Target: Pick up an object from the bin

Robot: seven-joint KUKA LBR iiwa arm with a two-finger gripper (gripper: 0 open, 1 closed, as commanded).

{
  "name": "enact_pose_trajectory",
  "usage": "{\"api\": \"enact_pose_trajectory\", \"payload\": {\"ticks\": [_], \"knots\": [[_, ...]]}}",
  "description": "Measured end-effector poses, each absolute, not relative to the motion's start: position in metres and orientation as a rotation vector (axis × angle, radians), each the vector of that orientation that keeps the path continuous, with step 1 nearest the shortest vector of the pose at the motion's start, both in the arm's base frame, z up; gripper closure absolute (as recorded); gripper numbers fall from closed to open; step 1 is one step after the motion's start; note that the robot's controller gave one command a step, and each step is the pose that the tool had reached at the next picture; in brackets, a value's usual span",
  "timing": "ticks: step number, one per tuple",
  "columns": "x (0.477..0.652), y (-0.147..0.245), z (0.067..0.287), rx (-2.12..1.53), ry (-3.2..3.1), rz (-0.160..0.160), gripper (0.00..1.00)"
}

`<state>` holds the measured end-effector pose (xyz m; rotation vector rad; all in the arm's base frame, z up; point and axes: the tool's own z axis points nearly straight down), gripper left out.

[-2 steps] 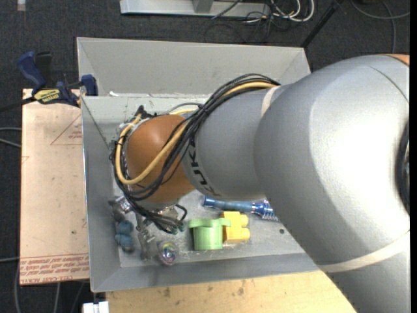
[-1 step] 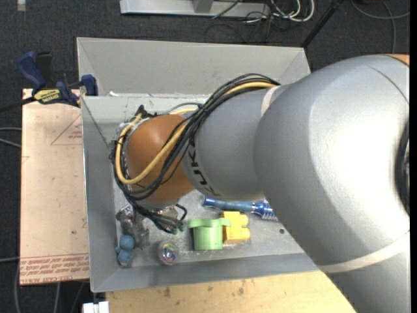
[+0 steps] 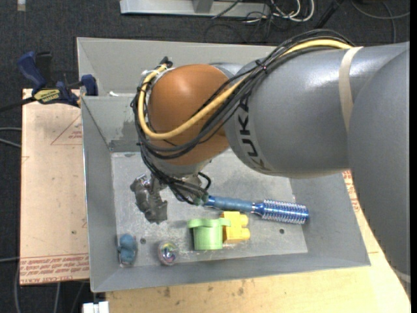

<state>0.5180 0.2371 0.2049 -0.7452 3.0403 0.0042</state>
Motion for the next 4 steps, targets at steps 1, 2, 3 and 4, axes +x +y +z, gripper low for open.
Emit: {"api": "enact_pose_trajectory", "payload": {"ticks": [1,2,3,4], "knots": [[0.516,0.237,0.2,-0.748,3.048,0.003,0.0],[0.492,0.242,0.114,-0.828,3.04,0.001,0.0],[0.49,0.249,0.071,-1.067,2.945,-0.001,0.0],[0.488,0.25,0.07,-1.07,2.951,0.003,1.0]]}}
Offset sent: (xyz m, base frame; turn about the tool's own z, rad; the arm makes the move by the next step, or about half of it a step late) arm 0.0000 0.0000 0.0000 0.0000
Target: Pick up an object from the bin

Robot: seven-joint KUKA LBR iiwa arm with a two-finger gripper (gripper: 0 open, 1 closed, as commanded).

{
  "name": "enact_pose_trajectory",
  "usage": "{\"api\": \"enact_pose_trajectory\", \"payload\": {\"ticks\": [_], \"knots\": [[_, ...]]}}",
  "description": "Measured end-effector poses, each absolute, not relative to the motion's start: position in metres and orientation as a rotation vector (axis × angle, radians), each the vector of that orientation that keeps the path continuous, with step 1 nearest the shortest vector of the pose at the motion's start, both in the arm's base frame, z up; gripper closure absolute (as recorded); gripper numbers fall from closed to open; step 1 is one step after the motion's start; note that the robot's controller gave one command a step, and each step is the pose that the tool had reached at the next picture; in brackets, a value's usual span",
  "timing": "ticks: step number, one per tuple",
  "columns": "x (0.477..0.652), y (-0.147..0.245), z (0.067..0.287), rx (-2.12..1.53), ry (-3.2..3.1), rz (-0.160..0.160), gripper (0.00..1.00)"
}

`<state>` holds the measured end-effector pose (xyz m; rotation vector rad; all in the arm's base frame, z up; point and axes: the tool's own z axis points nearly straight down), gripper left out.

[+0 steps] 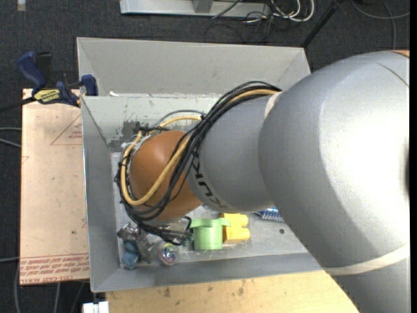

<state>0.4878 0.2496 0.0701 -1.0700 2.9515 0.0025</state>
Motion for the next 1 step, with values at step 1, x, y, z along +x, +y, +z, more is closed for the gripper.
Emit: {"api": "enact_pose_trajectory", "payload": {"ticks": [1], "knots": [[0.4984,0.245,0.2314,-1.076,2.939,0.003,1.0]]}}
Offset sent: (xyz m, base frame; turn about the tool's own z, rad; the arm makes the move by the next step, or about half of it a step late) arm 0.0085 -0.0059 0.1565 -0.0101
